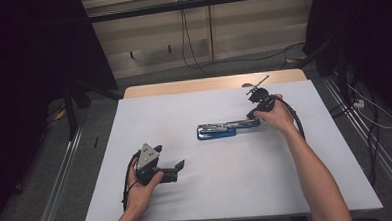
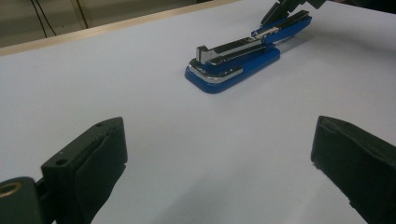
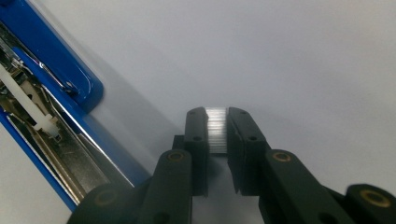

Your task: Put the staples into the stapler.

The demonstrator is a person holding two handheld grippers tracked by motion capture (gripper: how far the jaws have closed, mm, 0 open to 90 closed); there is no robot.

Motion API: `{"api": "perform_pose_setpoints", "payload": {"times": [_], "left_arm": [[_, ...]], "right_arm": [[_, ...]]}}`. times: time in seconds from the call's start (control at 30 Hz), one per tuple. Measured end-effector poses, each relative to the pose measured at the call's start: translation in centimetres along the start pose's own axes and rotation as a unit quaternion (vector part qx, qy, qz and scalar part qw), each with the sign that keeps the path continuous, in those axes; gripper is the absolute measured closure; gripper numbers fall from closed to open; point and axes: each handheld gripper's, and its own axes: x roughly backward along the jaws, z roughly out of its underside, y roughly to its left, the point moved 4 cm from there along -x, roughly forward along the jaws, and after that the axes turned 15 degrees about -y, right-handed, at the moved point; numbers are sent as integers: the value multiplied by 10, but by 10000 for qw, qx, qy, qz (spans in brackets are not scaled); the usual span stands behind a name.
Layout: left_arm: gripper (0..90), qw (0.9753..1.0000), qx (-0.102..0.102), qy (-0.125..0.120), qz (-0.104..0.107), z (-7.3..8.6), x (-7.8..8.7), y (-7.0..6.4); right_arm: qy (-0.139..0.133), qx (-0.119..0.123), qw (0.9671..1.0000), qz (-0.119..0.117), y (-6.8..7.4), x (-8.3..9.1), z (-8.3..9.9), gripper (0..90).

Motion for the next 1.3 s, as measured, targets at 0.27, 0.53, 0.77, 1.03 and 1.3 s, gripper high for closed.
{"api": "perform_pose_setpoints", "payload": {"times": [0.27, 0.53, 0.77, 1.03, 1.3], "left_arm": [[38, 10000, -1, -24, -35, -1, 1, 0], [38, 10000, 14, -29, -73, -1, 2, 1], [38, 9999, 15, -51, -116, -2, 3, 3], [38, 9999, 18, -56, -128, -2, 5, 4], [38, 9999, 12, -31, -121, -2, 4, 4]], "right_arm": [[-18, -13, 10000, 39, 1, 1, 0, 793], [-65, -54, 10000, 27, 0, 3, 1, 793], [-183, -50, 9998, 50, 0, 7, -1, 792], [-281, -10, 9996, 18, 2, 10, -3, 793], [-437, 4, 9990, 54, 2, 17, -6, 793]]}}
